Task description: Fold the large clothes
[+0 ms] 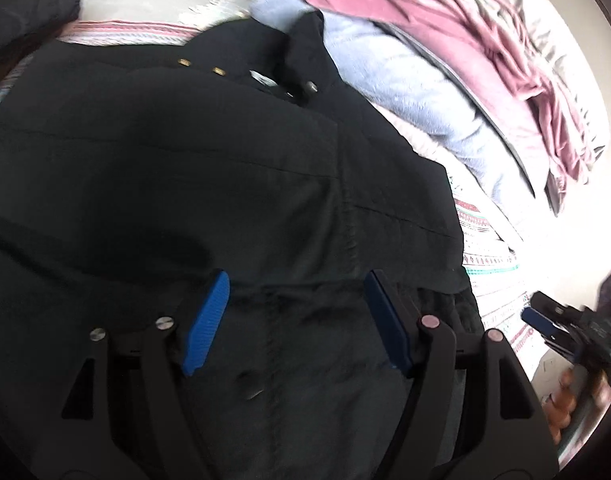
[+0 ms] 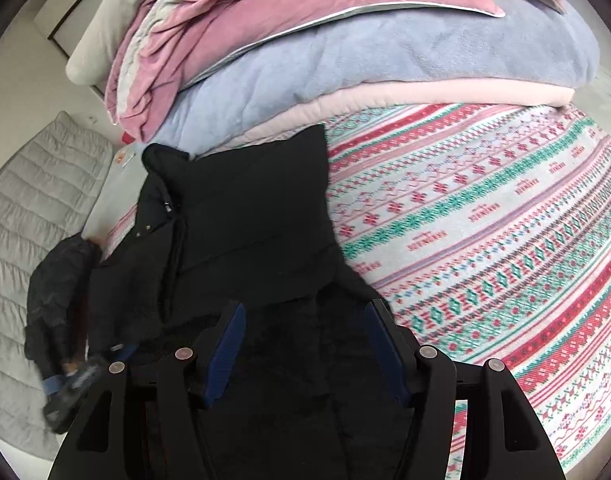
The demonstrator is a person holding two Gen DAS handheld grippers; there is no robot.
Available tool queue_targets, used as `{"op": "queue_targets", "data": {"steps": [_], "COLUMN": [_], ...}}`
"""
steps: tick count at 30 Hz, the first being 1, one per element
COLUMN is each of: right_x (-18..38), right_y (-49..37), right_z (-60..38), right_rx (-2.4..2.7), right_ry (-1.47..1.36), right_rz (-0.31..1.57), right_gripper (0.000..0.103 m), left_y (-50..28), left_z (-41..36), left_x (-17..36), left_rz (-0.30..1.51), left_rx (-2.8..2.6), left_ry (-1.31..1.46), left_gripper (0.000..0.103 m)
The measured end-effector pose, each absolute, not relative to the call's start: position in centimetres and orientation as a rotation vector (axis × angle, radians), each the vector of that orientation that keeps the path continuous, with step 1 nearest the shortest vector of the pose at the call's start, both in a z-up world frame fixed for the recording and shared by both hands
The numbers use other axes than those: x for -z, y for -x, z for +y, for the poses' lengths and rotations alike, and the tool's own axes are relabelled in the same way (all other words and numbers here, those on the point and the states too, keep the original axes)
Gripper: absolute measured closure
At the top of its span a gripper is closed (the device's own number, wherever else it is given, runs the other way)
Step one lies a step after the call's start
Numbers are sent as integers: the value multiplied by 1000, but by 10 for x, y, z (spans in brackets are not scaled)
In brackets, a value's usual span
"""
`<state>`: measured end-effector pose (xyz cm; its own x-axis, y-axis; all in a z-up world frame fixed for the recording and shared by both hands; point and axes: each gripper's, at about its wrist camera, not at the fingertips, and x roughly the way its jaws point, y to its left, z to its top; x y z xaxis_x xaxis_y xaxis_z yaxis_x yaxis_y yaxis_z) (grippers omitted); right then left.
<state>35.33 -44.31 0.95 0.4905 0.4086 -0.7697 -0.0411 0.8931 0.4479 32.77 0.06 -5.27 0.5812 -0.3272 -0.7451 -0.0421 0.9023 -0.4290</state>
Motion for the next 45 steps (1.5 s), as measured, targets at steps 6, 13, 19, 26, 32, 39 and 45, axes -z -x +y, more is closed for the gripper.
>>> {"op": "queue_targets", "data": {"steps": [6, 13, 19, 26, 32, 39, 45], "right_x": [-2, 15, 36, 51, 46, 52, 83], "right_y": [-348, -343, -331, -306, -263, -192, -152], "right_z": [-457, -461, -466, -466, -491, -526, -532], "right_rx": [-233, -238, -227, -293, -344, -362, -314], "right_ry": [-340, -291, -215, -208, -304, -422, -419], "right_rz": [1014, 1065, 1123, 1185, 1183, 1169, 1304], "right_gripper": [42, 49, 49, 49, 49, 49, 49], "left_y": [-273, -206, -154, -113, -67, -20, -20], "left_z": [87, 173, 217, 236, 228, 224, 211], "left_x": [35, 38, 65, 91, 82, 84, 89], "left_rz": [889, 914, 961, 1025, 1027, 1006, 1002], "left_rx": [0, -170, -217, -123, -29, 33, 37], "left_ry": [442, 442, 499, 633, 606, 599, 554], "left_gripper": [32, 32, 32, 32, 32, 32, 59]}}
